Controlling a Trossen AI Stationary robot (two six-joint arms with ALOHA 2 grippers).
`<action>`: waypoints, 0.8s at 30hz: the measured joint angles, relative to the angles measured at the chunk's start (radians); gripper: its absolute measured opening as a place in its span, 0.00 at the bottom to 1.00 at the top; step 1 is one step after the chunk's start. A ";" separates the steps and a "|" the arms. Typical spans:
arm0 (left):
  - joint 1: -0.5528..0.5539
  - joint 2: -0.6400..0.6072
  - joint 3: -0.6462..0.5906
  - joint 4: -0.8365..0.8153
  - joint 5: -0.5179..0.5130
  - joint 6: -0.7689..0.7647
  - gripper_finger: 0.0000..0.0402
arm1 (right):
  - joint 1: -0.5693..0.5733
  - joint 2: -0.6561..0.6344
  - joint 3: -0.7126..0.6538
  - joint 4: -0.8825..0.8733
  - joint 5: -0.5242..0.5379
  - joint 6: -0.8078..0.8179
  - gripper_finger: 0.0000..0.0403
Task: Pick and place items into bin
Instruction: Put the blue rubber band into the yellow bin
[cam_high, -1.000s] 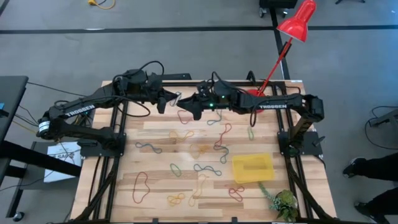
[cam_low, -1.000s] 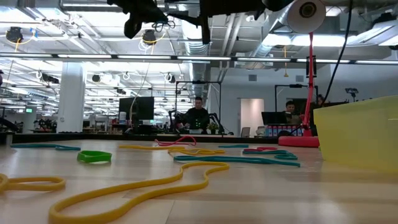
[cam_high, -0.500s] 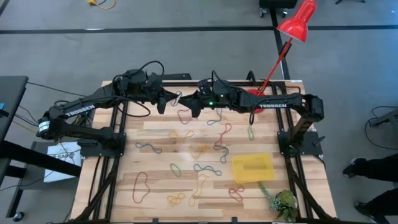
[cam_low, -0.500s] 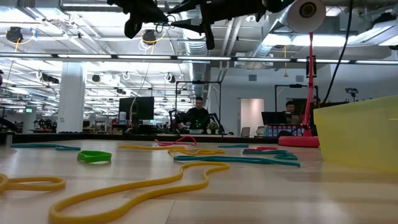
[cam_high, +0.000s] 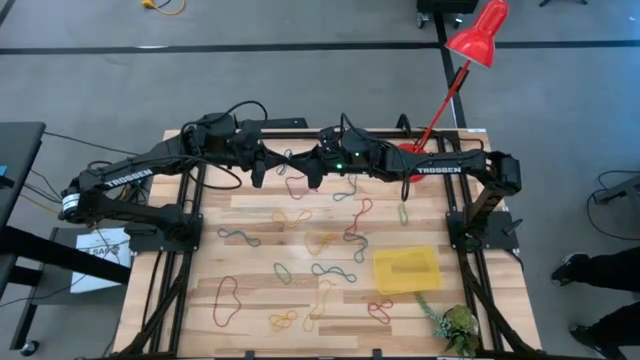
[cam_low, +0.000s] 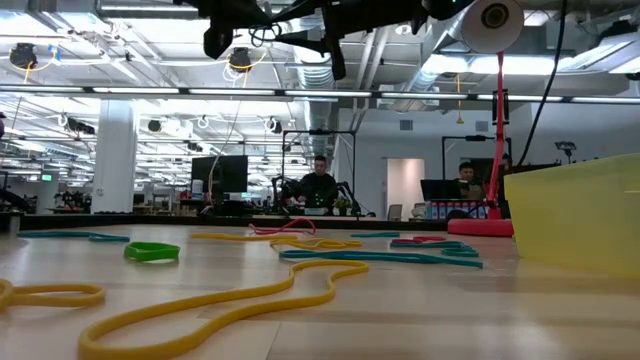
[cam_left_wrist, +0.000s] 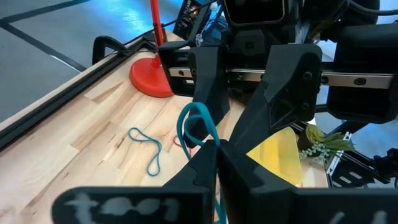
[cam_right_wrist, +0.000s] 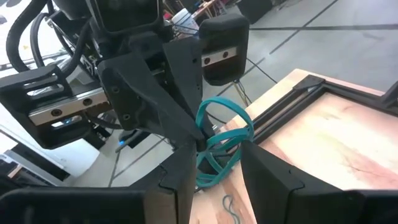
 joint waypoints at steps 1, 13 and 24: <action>0.000 0.000 0.000 0.000 0.000 0.000 0.00 | 0.000 0.000 0.000 0.000 0.001 -0.001 0.29; -0.001 0.001 0.000 0.000 -0.023 -0.033 0.00 | 0.012 -0.001 0.000 0.002 0.009 -0.091 0.02; -0.002 0.001 0.000 -0.013 -0.017 -0.034 0.15 | 0.012 -0.001 0.000 -0.067 0.016 -0.095 0.01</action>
